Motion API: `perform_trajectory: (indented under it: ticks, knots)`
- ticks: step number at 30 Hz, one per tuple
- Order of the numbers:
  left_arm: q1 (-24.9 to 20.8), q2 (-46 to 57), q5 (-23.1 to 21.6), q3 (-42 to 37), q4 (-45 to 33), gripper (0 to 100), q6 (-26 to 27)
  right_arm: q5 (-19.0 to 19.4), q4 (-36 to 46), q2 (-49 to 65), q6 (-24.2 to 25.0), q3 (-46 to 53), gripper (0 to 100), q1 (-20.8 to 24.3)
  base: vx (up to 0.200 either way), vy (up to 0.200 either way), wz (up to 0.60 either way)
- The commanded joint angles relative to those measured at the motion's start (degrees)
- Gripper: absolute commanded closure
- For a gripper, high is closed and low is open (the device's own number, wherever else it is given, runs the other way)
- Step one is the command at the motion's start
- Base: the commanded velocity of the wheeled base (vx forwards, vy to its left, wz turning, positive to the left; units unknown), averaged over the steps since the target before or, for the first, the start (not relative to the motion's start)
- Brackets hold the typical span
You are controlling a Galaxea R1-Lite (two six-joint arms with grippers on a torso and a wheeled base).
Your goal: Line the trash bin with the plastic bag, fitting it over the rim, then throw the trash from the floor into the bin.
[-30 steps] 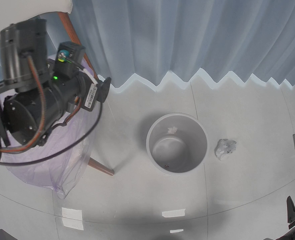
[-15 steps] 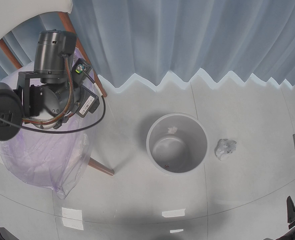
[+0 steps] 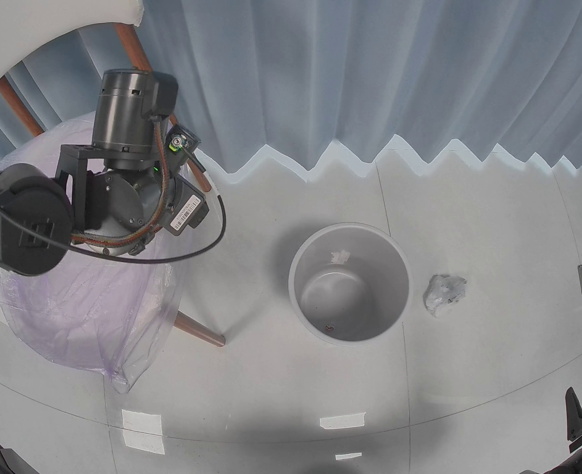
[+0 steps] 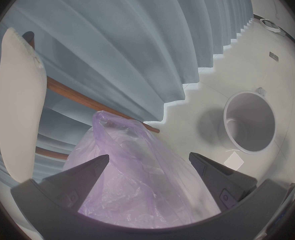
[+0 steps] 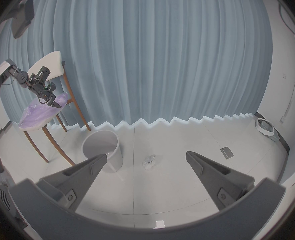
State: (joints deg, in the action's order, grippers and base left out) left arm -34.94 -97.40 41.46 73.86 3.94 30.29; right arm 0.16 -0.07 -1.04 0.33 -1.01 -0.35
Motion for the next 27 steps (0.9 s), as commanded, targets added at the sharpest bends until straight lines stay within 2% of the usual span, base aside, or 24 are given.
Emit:
perform_trajectory:
  ticks: [1,9,17,18,25,27]
  knots:
    - [0.3,-0.6,0.0,-0.5,0.0,0,-0.4,0.0,0.0,1.0,0.0,1.0,0,0.0,0.0,0.0,0.0]
    - [1.5,0.2,1.6,-5.2,0.2,0,-0.7,0.0,0.0,1.0,0.0,1.0,0,0.0,0.0,0.0,0.0]
    - [2.1,-0.3,1.1,-5.3,2.3,0,-0.5,0.0,0.0,1.0,0.0,1.0,0,0.0,0.0,0.0,0.0]
    - [2.1,-0.3,1.2,-5.6,2.9,100,-0.3,0.0,0.0,1.0,0.0,1.0,0,0.0,0.0,0.0,0.0]
    - [3.0,-0.1,0.6,-5.9,3.3,100,-0.5,0.0,0.0,1.0,0.0,1.0,0,0.0,0.0,0.0,0.0]
    - [3.5,0.2,-0.7,-5.9,3.4,100,-0.8,0.0,0.0,1.0,0.0,1.0,0,0.0,0.0,0.0,0.0]
